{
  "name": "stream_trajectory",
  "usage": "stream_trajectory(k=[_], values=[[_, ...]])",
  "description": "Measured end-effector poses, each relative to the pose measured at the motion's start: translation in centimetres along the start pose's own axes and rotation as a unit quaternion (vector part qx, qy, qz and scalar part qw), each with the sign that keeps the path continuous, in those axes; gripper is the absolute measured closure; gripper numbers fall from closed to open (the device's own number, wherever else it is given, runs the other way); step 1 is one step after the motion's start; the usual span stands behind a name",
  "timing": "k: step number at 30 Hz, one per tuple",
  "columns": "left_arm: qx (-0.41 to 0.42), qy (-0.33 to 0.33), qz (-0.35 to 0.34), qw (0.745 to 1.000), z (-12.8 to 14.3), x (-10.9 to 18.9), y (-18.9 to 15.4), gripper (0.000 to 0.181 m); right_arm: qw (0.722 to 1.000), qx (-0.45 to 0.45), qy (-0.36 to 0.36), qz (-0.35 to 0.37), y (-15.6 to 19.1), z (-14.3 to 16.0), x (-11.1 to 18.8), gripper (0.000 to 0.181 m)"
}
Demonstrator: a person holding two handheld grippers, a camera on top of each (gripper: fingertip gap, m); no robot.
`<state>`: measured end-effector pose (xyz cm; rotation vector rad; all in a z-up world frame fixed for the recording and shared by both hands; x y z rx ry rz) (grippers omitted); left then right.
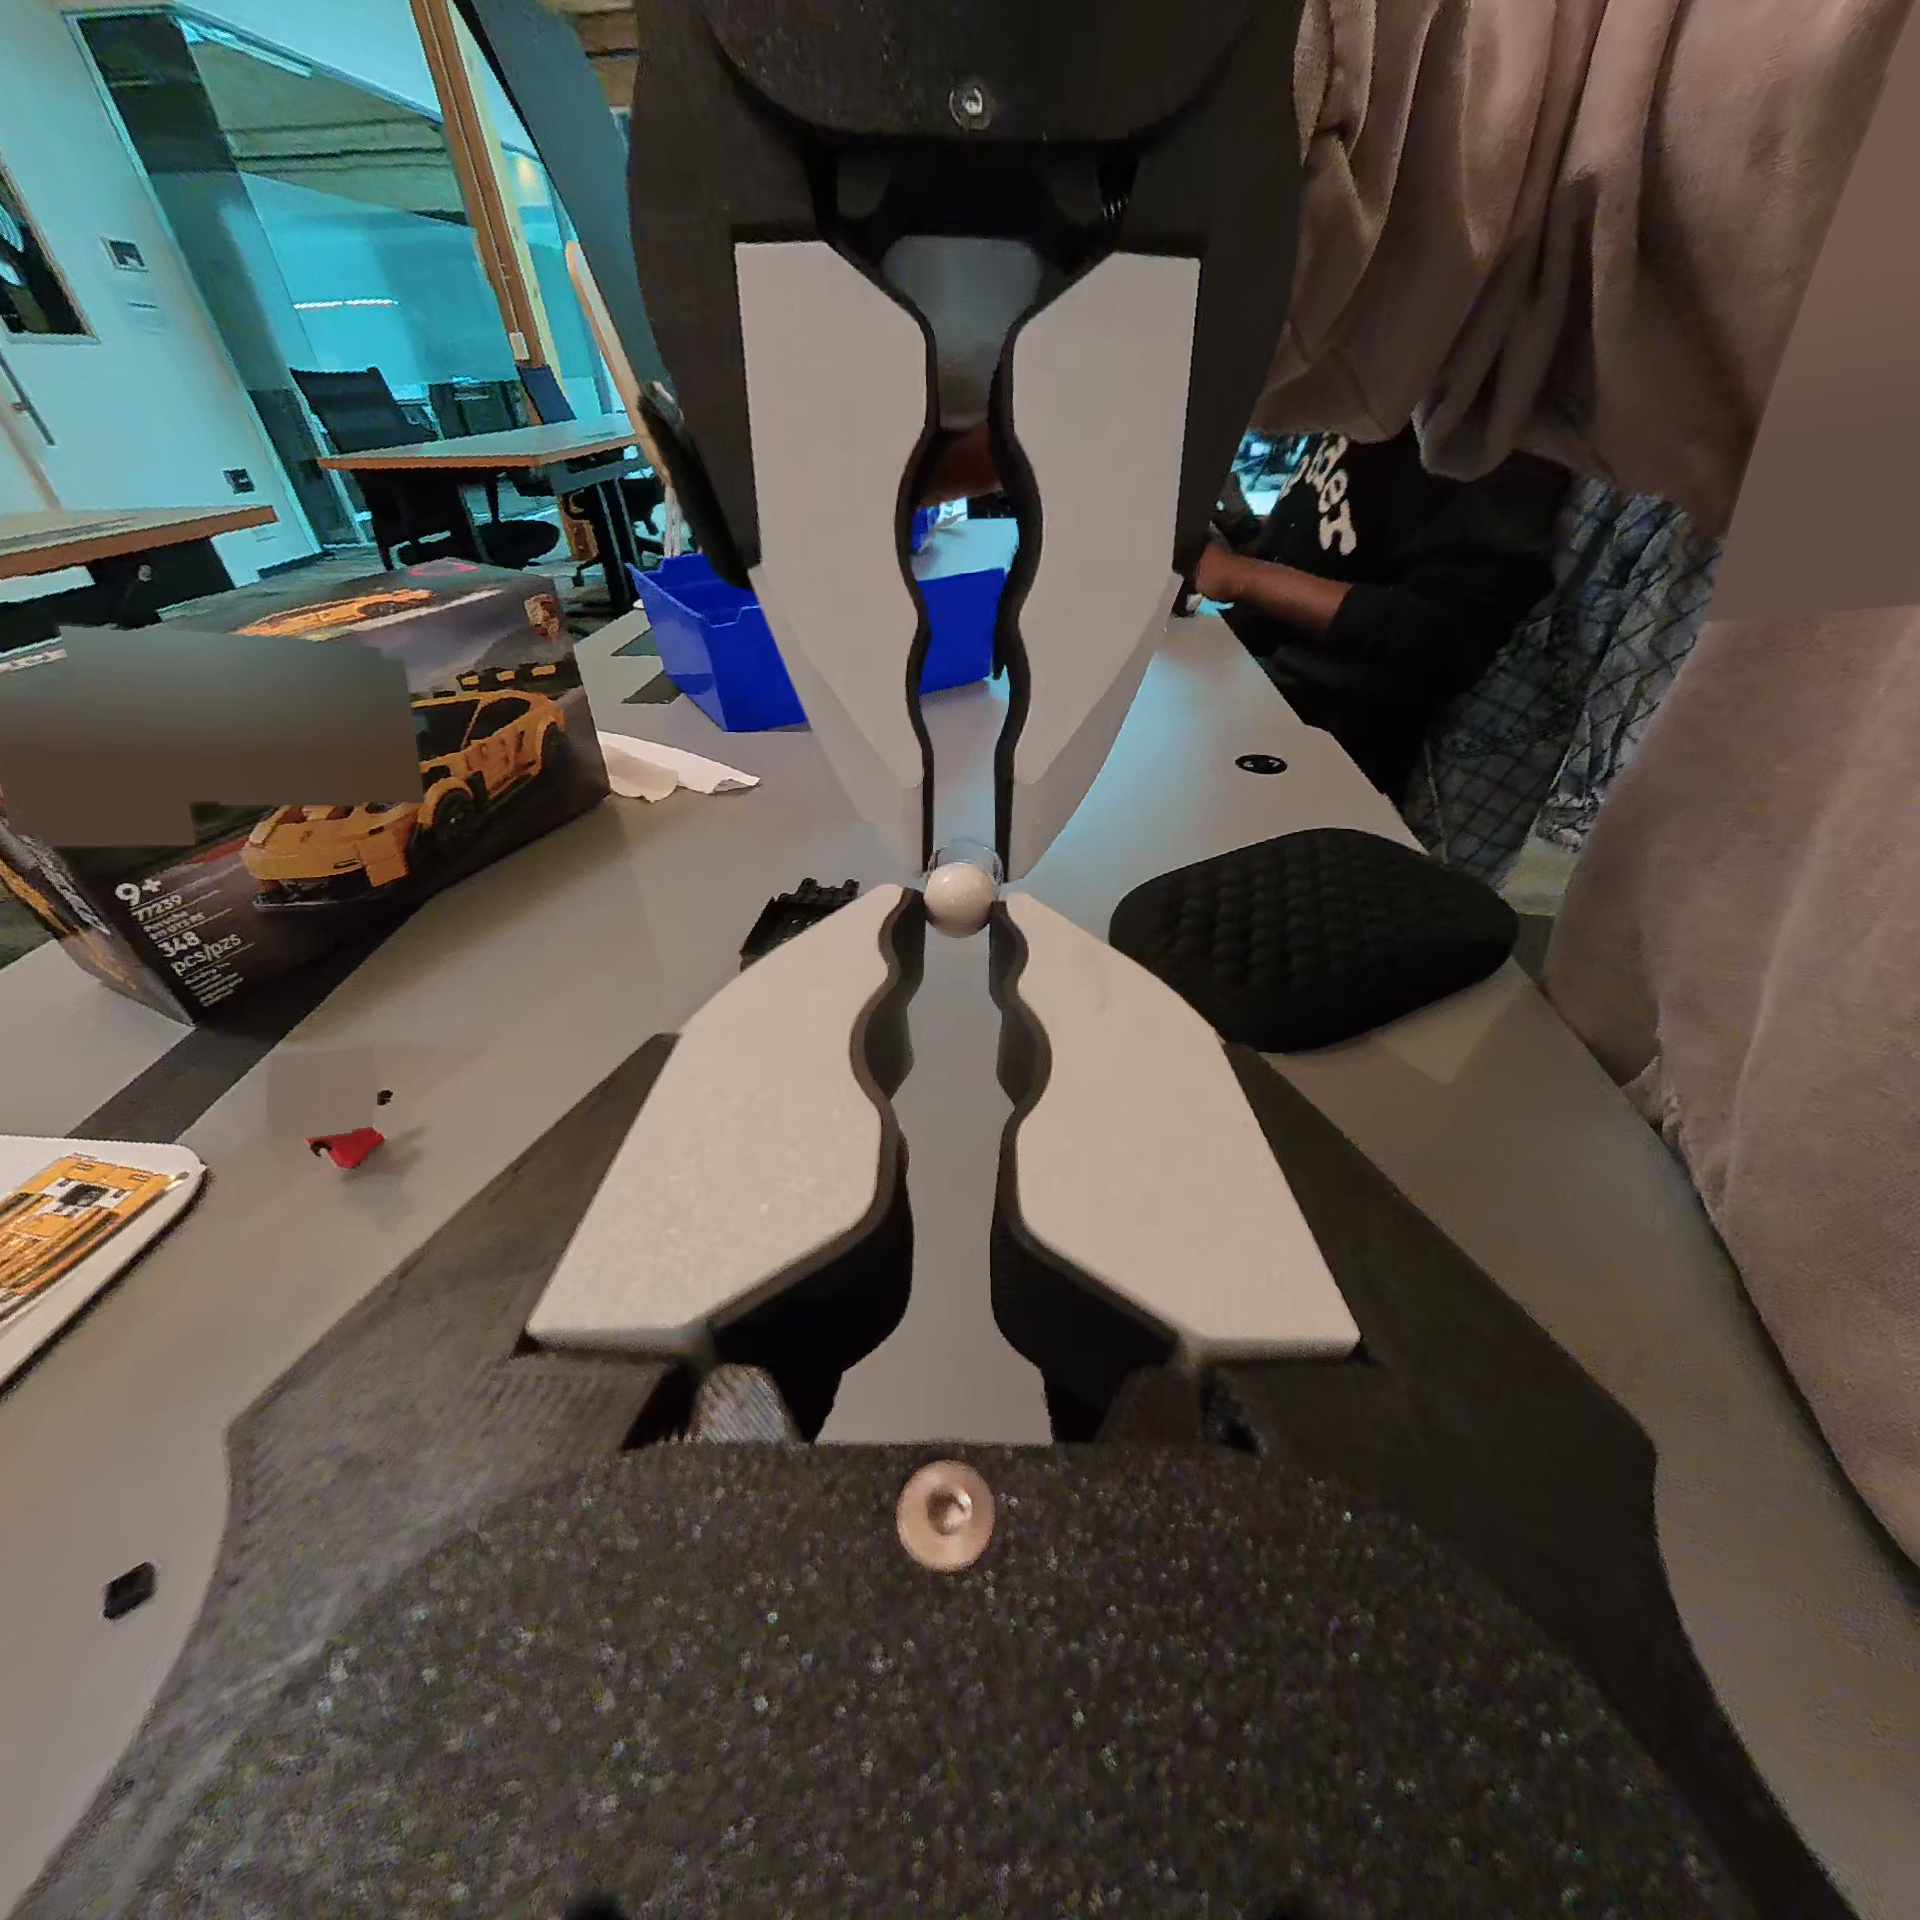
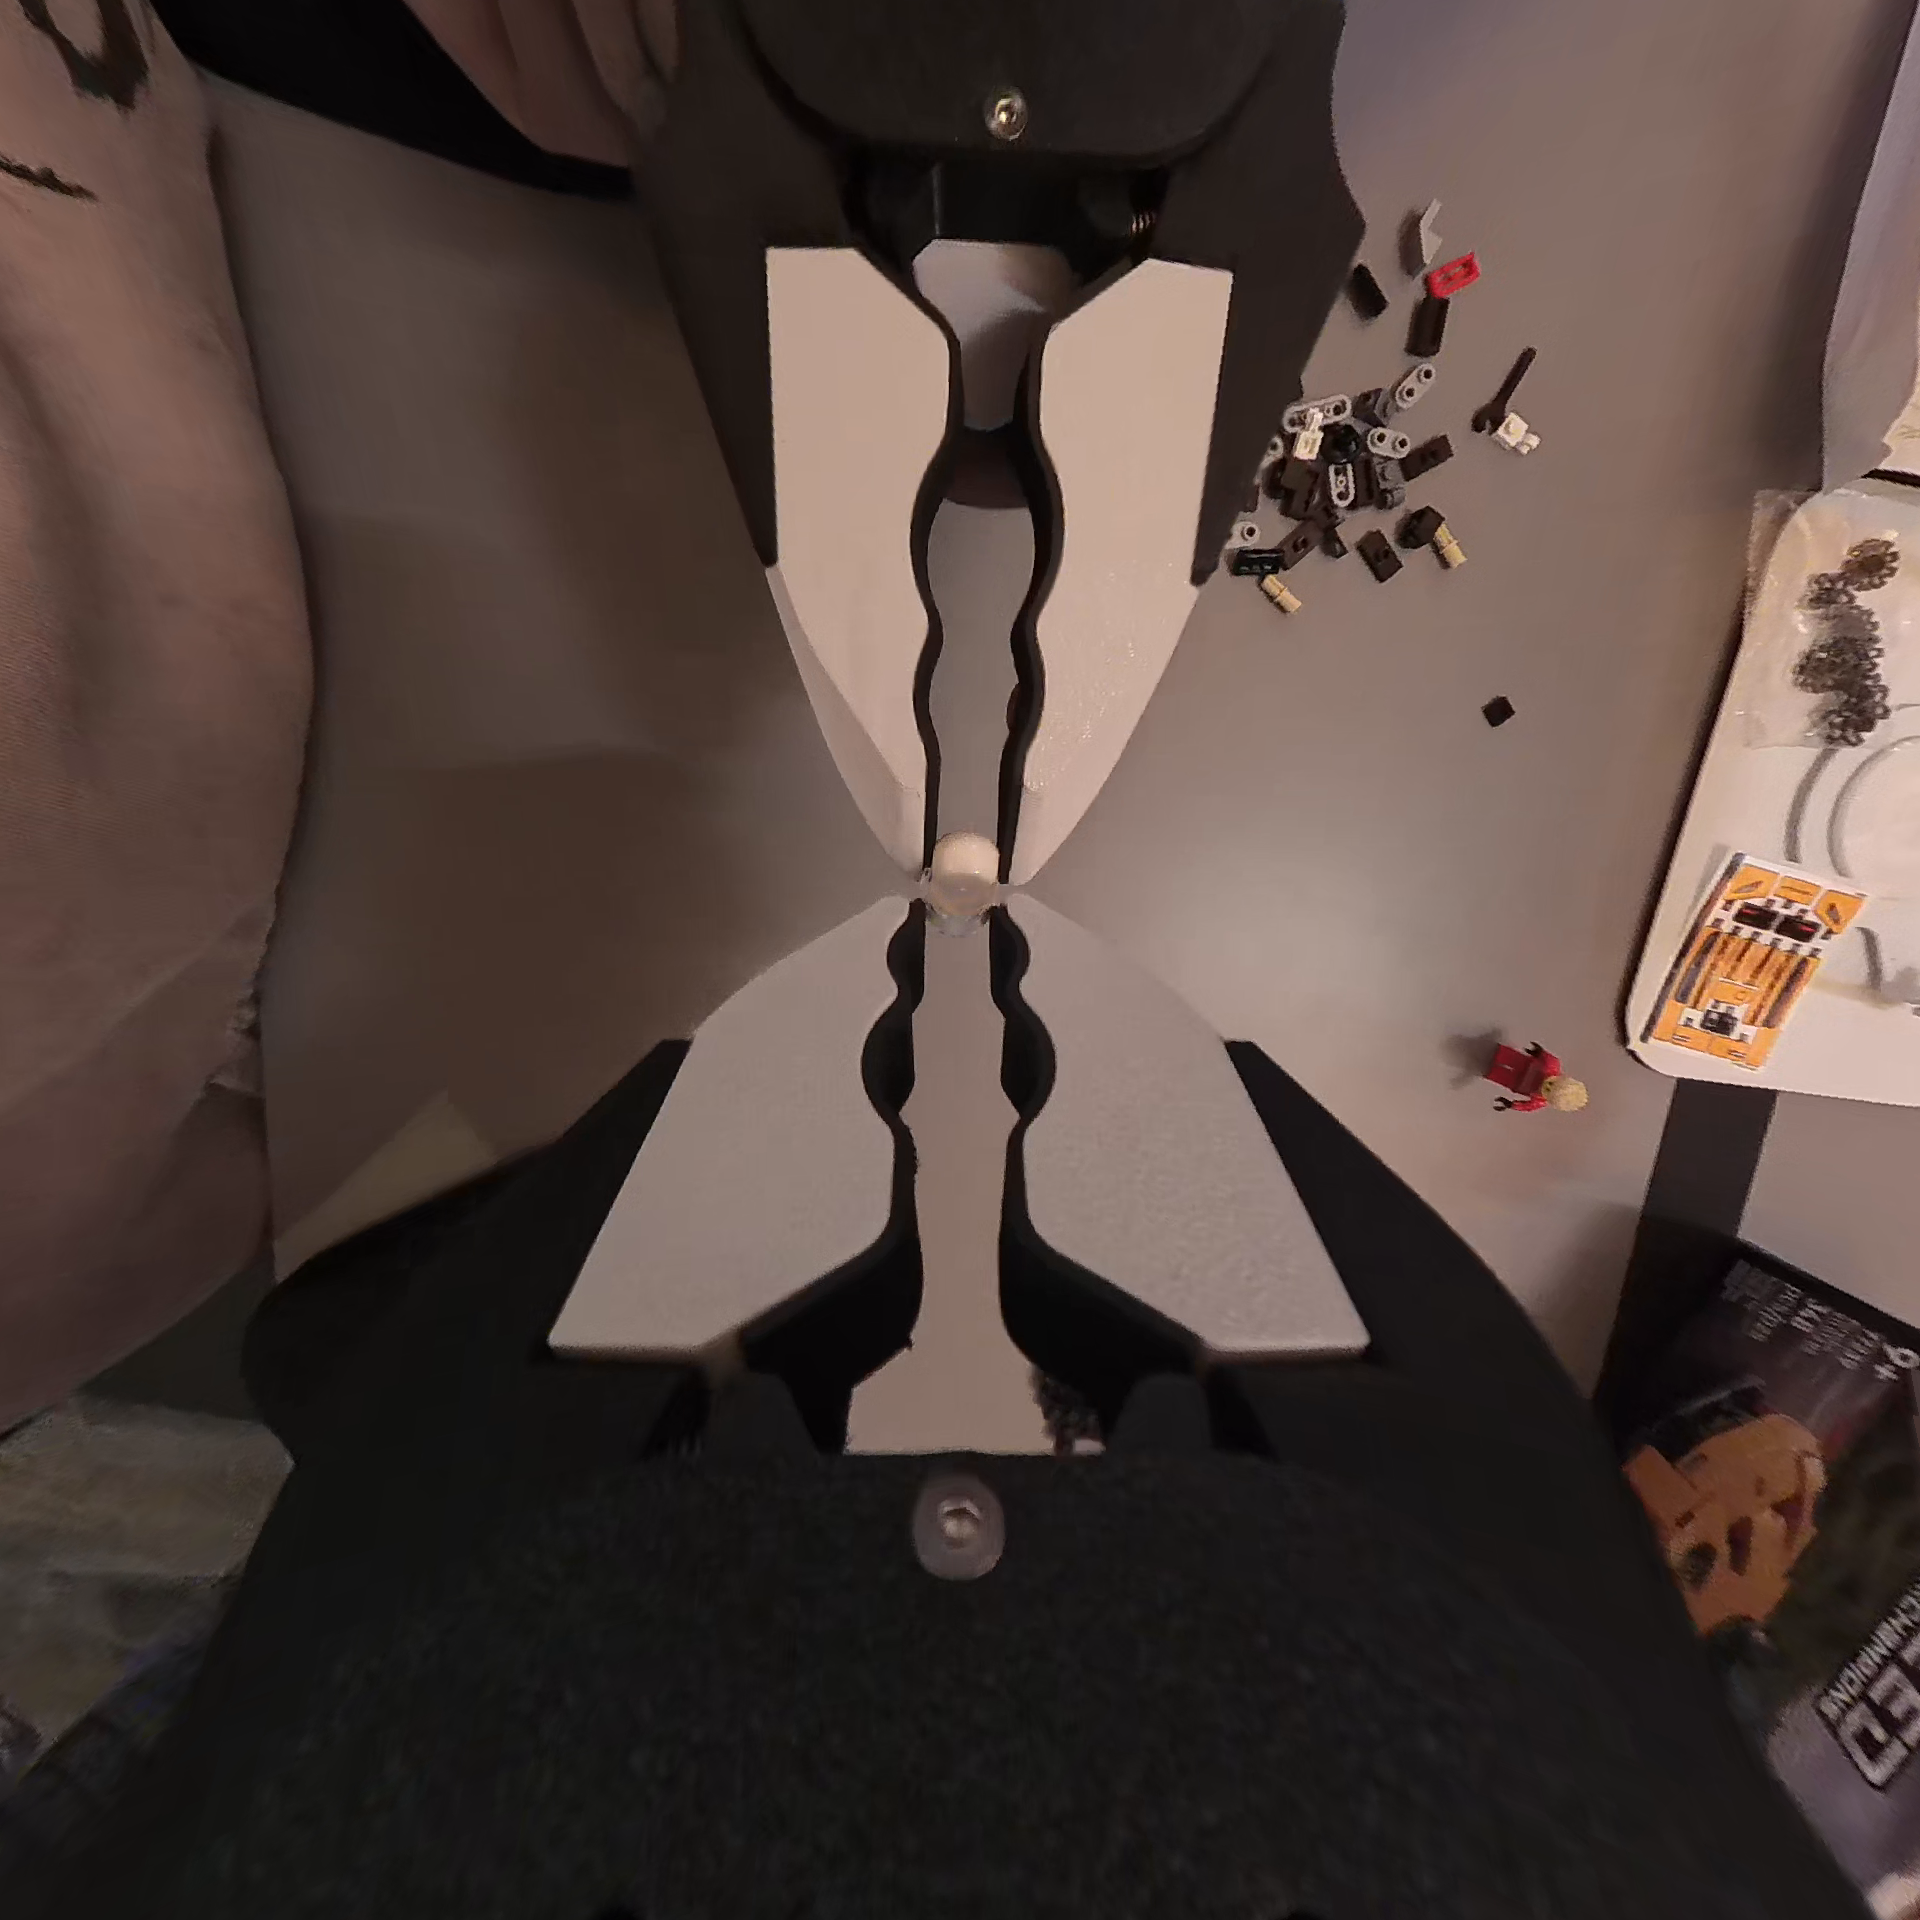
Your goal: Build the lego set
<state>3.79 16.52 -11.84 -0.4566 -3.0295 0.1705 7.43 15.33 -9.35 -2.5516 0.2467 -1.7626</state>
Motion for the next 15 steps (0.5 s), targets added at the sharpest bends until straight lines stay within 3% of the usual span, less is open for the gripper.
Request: stream_trajectory(k=[15], values=[[-0.161,0.014,-0.088,0.983,-0.06,-0.27,-0.26,0.169,0.988,0.113,0.030,0.100,0.55,0.06,0.01,0.170]])
Point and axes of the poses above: each gripper's, where its closed fingertips meet, x back along the fingers, z out of its underside, y = z × x across the jaws, the point moved 3 cm from there along x, back along the fingers, and after that the axes turned 9 degrees about x, right-handed, at the moved point
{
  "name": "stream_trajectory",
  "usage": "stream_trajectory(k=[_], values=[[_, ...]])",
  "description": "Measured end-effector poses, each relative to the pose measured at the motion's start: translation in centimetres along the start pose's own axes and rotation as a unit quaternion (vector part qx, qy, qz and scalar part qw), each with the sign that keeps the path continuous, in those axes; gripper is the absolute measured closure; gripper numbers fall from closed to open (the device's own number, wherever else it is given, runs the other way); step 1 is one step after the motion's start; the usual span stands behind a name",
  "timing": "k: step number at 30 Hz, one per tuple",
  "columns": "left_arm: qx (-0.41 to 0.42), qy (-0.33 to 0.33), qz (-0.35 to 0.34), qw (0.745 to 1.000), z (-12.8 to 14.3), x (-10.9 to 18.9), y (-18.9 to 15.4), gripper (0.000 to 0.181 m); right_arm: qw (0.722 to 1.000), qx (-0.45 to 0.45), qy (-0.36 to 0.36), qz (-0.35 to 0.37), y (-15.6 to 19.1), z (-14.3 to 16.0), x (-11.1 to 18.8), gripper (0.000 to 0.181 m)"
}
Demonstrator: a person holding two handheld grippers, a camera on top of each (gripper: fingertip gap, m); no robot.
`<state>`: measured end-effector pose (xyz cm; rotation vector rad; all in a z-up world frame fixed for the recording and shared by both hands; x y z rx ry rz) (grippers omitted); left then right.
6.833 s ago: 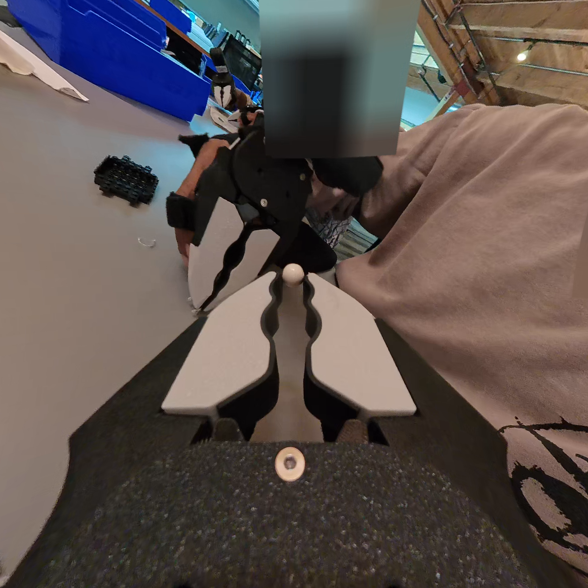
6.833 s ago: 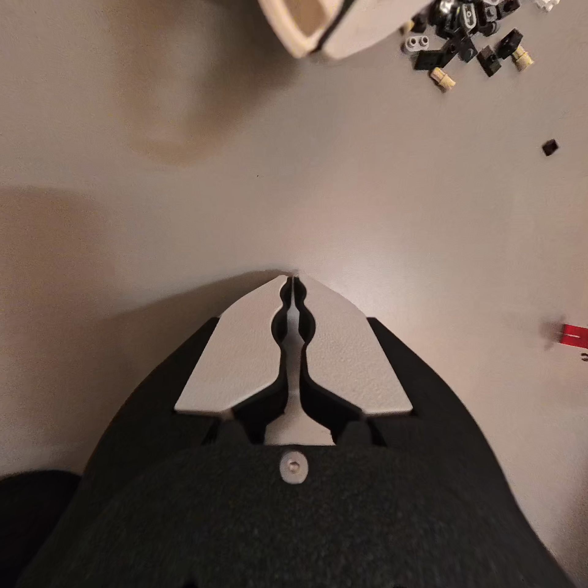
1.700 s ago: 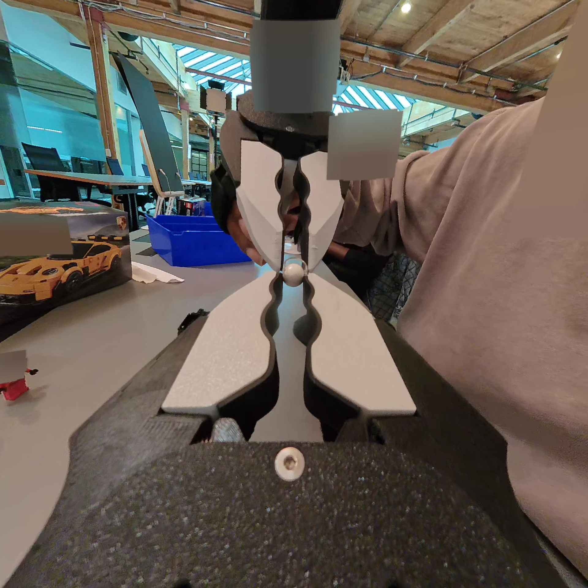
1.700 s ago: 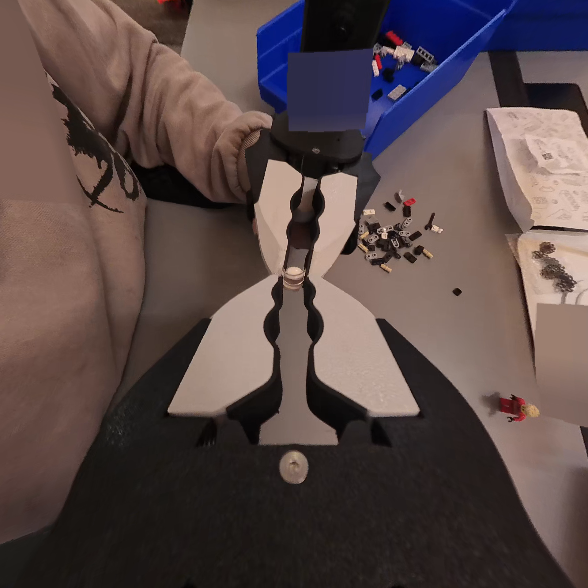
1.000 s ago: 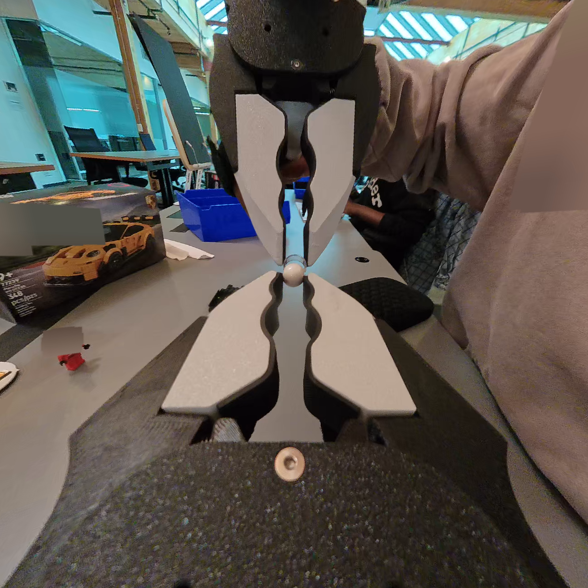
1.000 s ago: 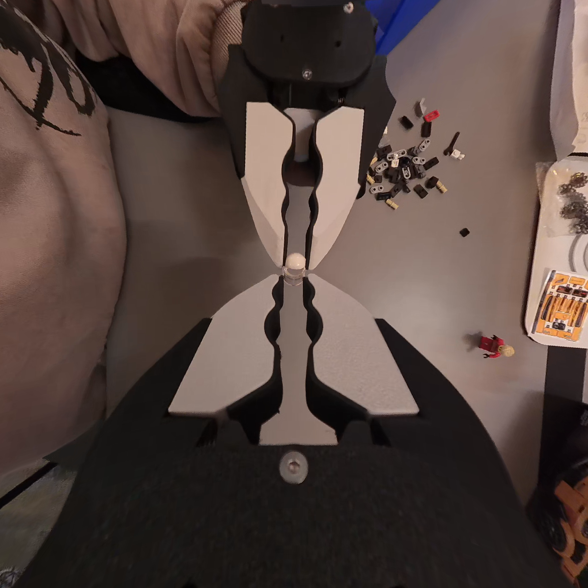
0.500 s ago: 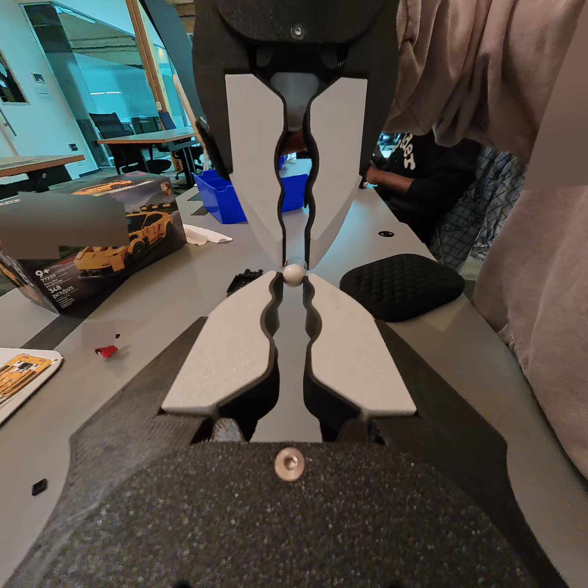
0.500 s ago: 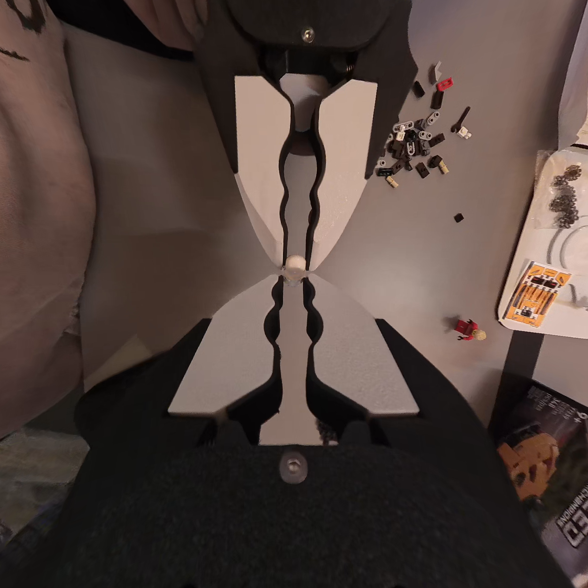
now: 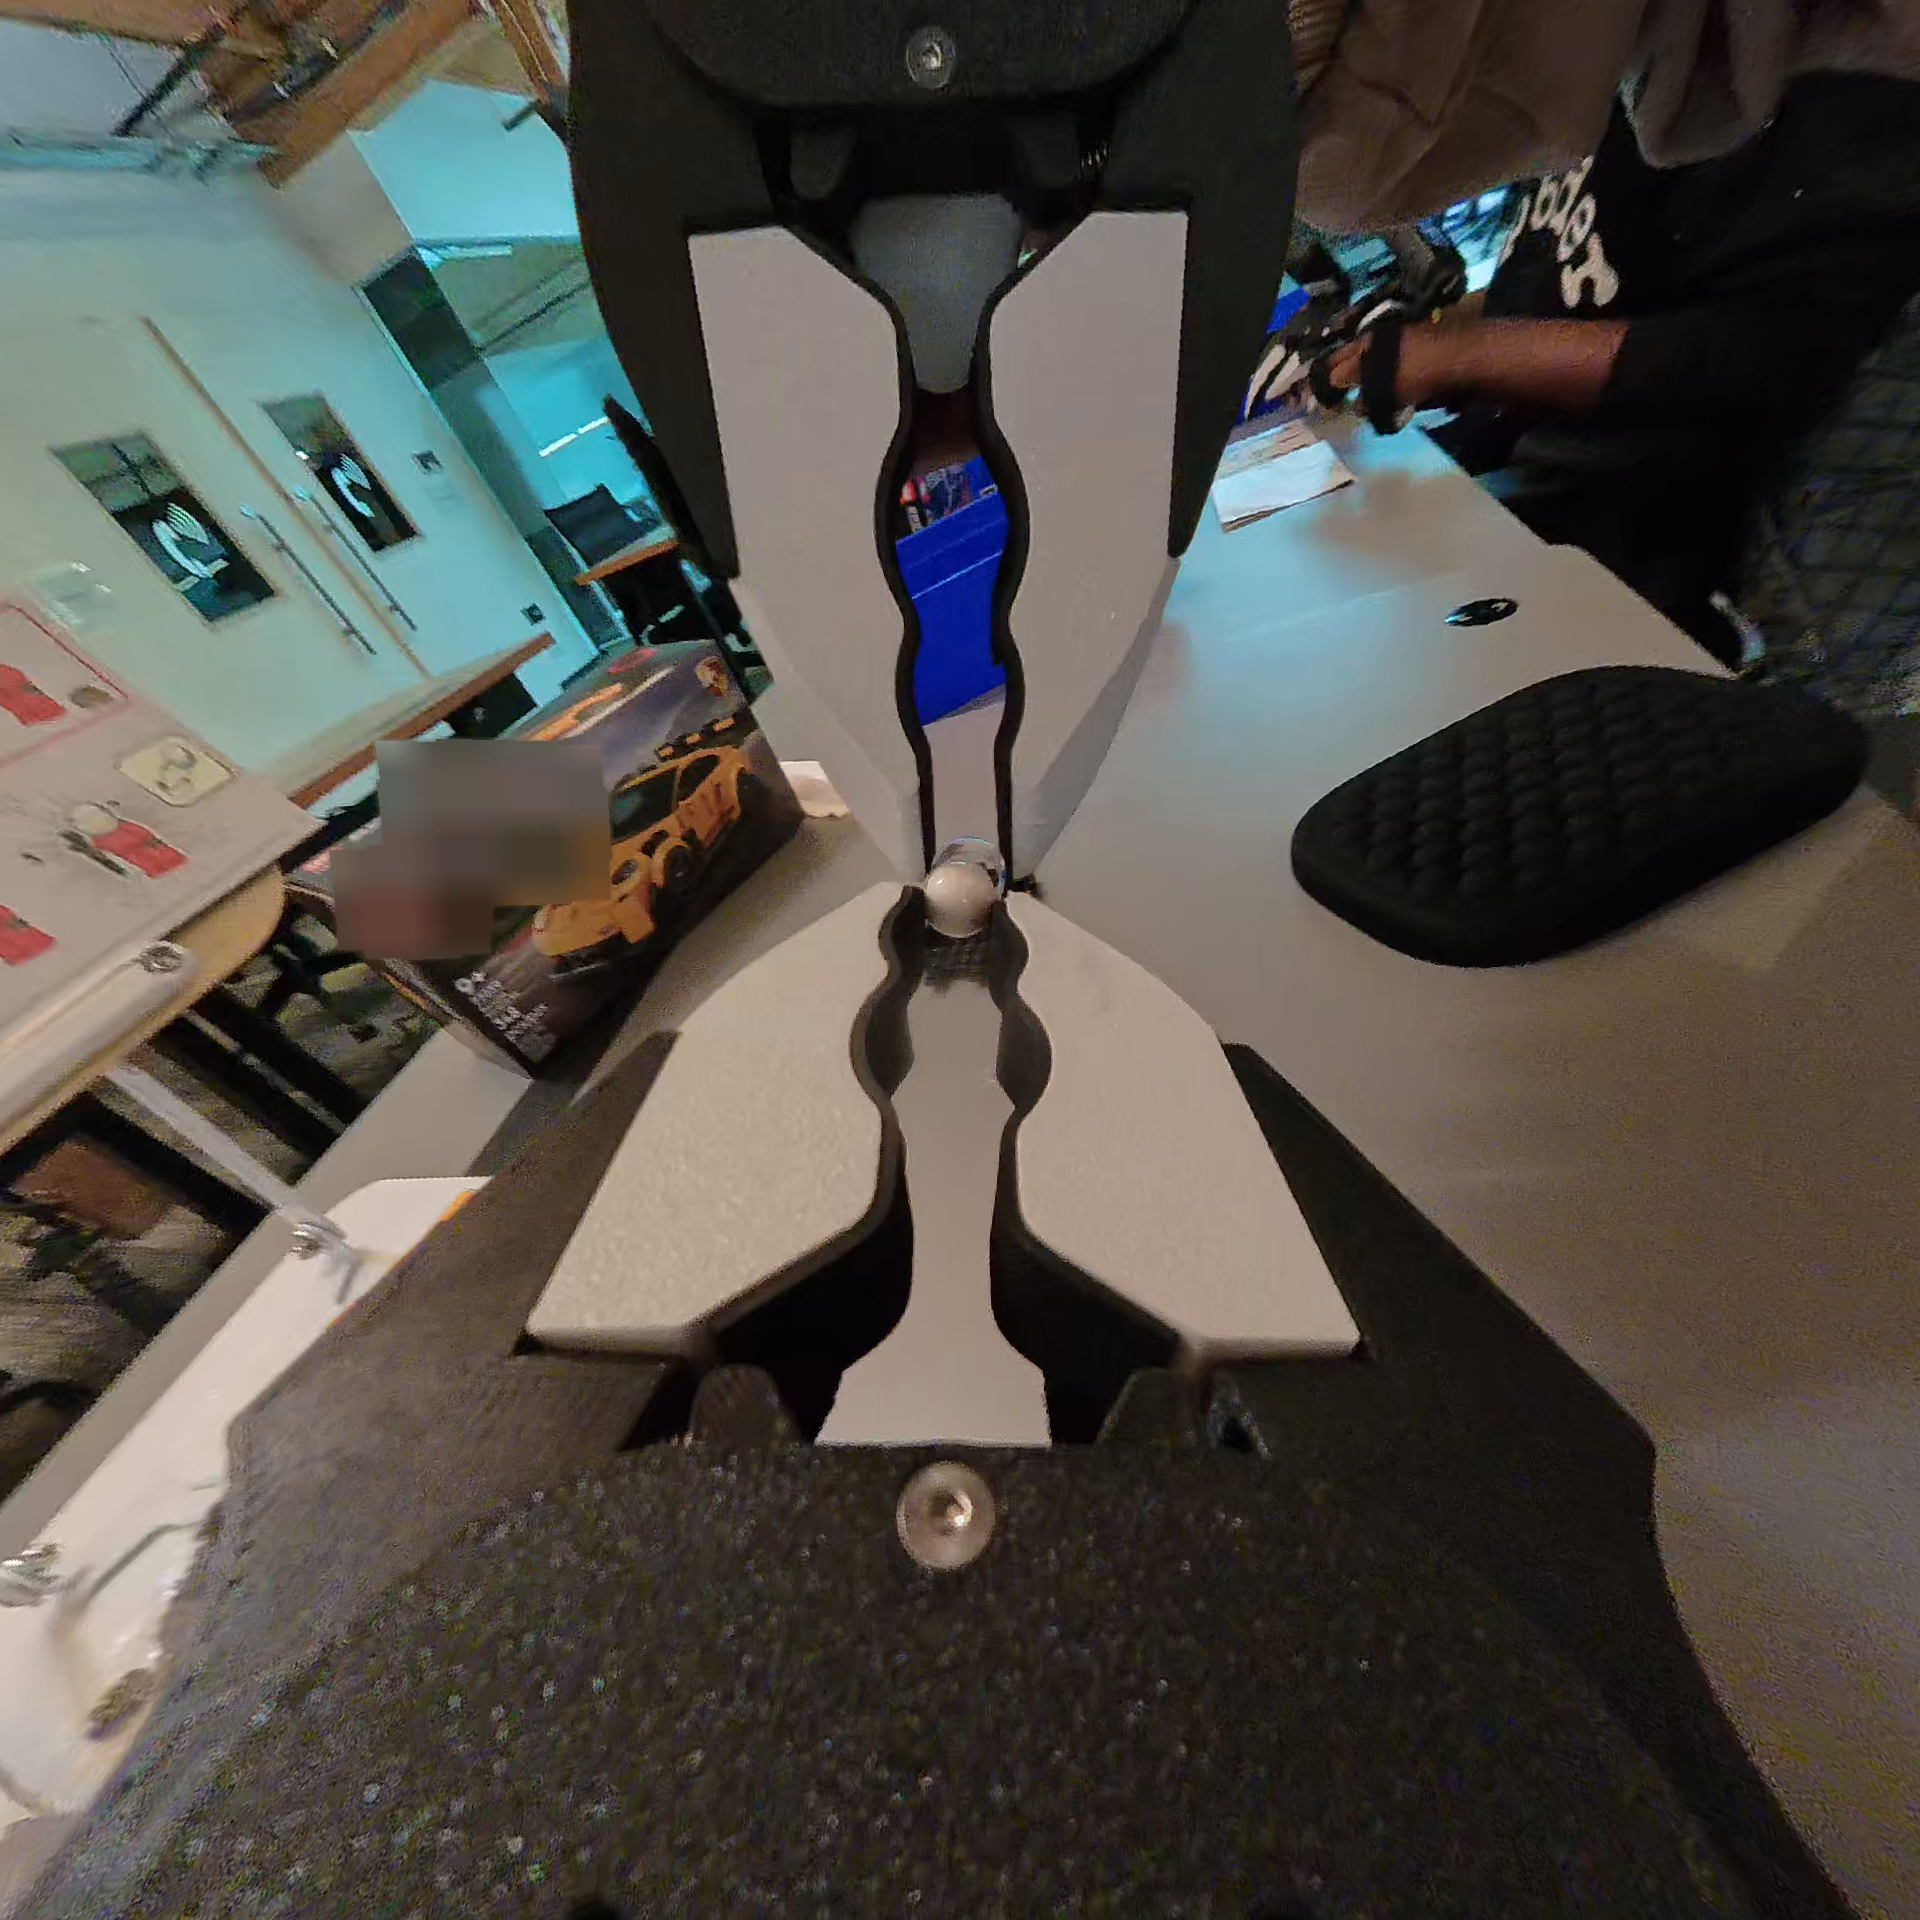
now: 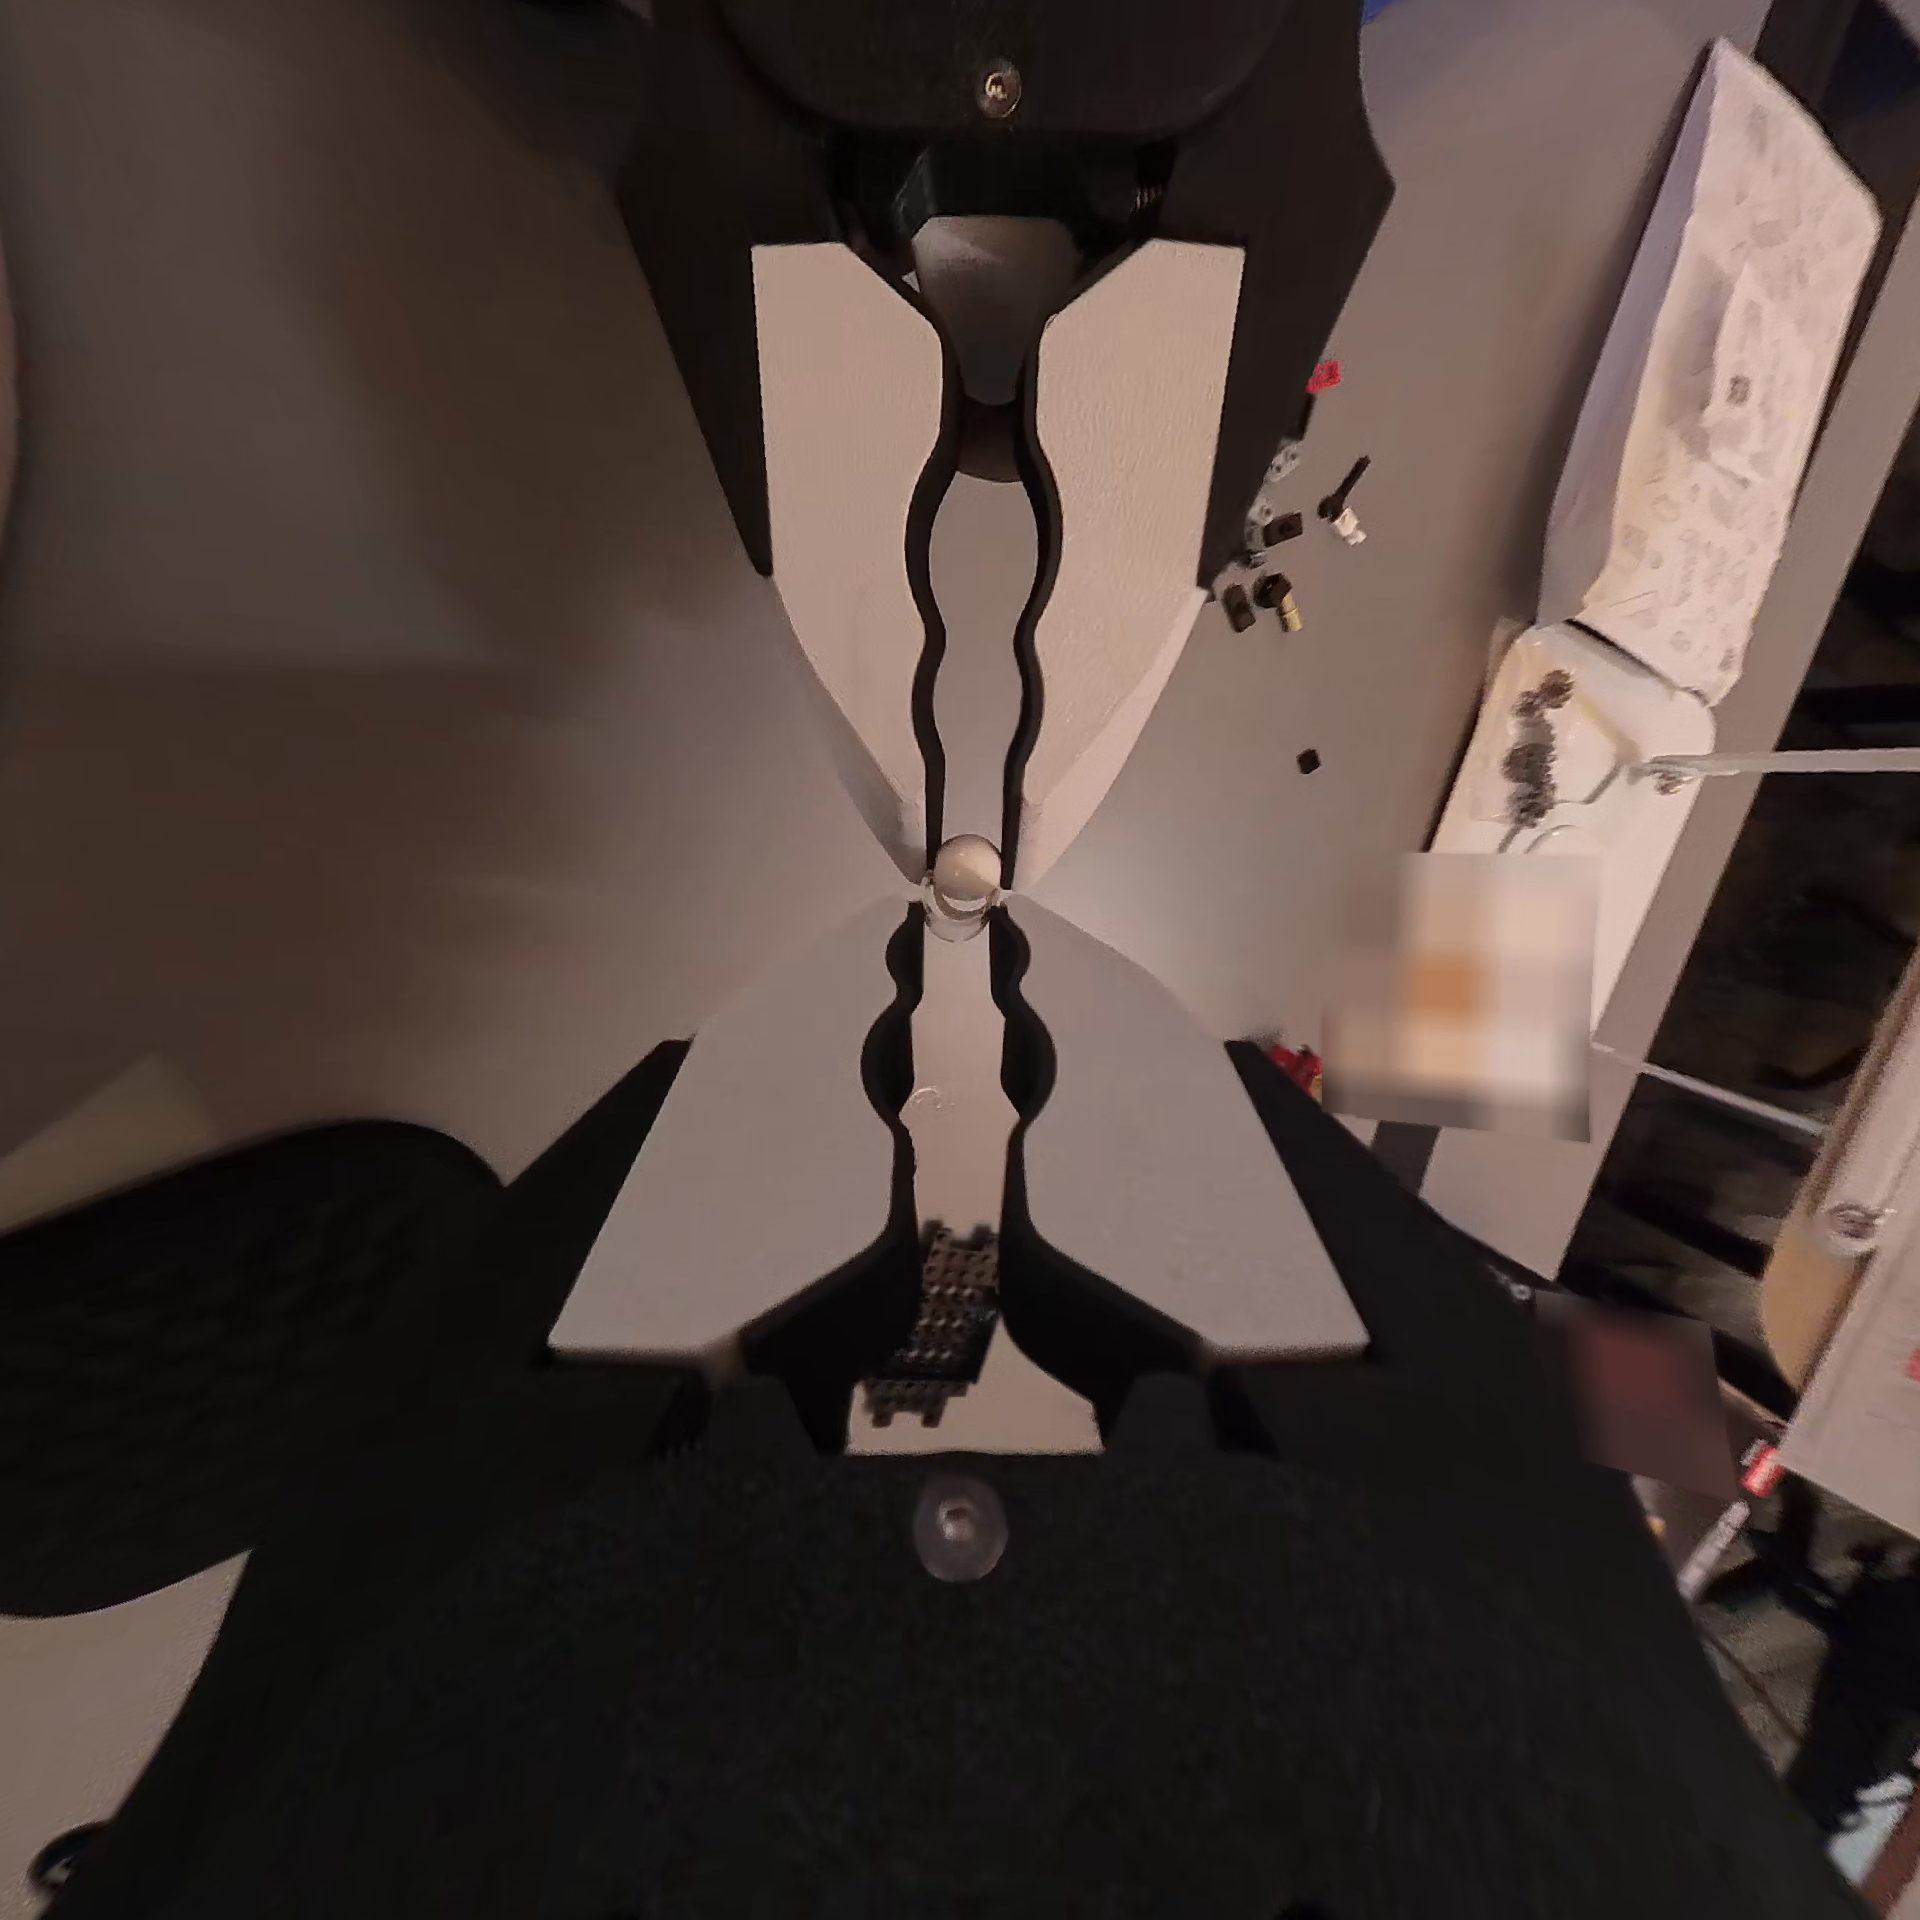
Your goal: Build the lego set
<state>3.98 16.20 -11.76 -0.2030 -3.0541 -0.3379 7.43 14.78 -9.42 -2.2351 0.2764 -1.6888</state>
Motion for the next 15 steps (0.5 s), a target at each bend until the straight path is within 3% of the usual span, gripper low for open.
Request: stream_trajectory(k=[8,15], values=[[-0.080,-0.007,-0.038,0.996,-0.30,0.05,-0.16,0.169,0.994,0.071,-0.008,0.085,0.39,-0.10,0.30,0.170],[-0.080,-0.023,-0.029,0.996,-0.70,0.30,-0.46,0.169,0.992,0.077,-0.030,0.091,0.65,-0.44,0.67,0.170]])
Point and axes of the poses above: each gripper's, where its closed fingertips meet, x back along the fingers, z out of its underside, y = z × x across the jaws, the point moved 3 cm from there along x, back along the fingers, and after that the axes turned 9 degrees about x, right-handed, at the moved point
